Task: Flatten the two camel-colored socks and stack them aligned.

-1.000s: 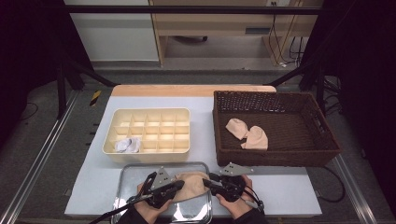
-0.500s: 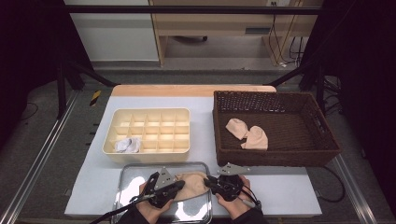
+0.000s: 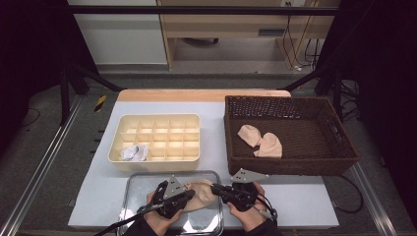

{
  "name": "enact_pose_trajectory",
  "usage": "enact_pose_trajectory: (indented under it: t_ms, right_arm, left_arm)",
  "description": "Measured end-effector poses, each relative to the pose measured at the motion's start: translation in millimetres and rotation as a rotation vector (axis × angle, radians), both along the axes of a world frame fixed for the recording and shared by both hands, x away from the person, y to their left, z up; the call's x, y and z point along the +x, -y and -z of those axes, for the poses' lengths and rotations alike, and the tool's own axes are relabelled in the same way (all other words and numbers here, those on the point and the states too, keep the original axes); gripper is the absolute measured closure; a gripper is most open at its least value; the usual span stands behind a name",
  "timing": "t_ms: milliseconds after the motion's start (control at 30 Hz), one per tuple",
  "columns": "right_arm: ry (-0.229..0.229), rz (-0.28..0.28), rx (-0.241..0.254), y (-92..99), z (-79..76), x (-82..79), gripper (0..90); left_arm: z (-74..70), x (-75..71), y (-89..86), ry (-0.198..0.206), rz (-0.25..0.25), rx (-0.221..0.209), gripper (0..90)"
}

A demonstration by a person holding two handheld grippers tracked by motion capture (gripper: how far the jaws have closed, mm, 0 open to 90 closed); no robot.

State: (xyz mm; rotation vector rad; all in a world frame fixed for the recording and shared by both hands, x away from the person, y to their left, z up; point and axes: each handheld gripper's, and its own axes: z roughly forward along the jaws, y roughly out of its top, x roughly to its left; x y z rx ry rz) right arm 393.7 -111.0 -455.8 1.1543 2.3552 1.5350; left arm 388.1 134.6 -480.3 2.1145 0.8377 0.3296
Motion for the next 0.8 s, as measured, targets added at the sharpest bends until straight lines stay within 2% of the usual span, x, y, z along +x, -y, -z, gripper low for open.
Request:
enact_pose_trajectory:
  t_ms: [67, 233, 433, 500, 600, 700, 800]
  right_arm:
    - [0.003, -0.024, 0.019, -3.0, -3.5, -1.6, 85.6]
    - [0.009, -0.044, 0.021, -8.9, -6.2, -2.3, 85.6]
    - [-0.007, -0.001, -0.001, -5.2, -5.6, 0.0, 85.6]
    - [-0.007, 0.002, -0.005, -4.4, -5.1, 0.6, 85.5]
    - [-0.010, 0.003, -0.007, -5.0, -5.9, 0.2, 85.6]
    - [-0.005, 0.000, -0.007, -5.9, -7.0, 0.7, 85.6]
    - [-0.012, -0.003, -0.002, -9.2, -8.6, 0.6, 85.6]
  left_arm:
    - [-0.4, 0.3, 0.1, -0.005, 0.000, 0.001, 89.5]
    - [-3.9, 1.0, -2.1, -0.015, 0.004, -0.007, 89.5]
    - [-23.1, -8.3, -16.3, 0.046, -0.002, -0.006, 89.4]
    - [-29.2, -12.4, -27.3, 0.063, -0.019, -0.008, 89.4]
    - [-32.5, -15.3, -47.9, 0.063, -0.059, -0.012, 89.5]
    - [-28.5, -20.2, -68.2, 0.057, -0.106, -0.001, 89.5]
    - [-24.1, -23.5, -79.9, 0.044, -0.131, 0.003, 89.5]
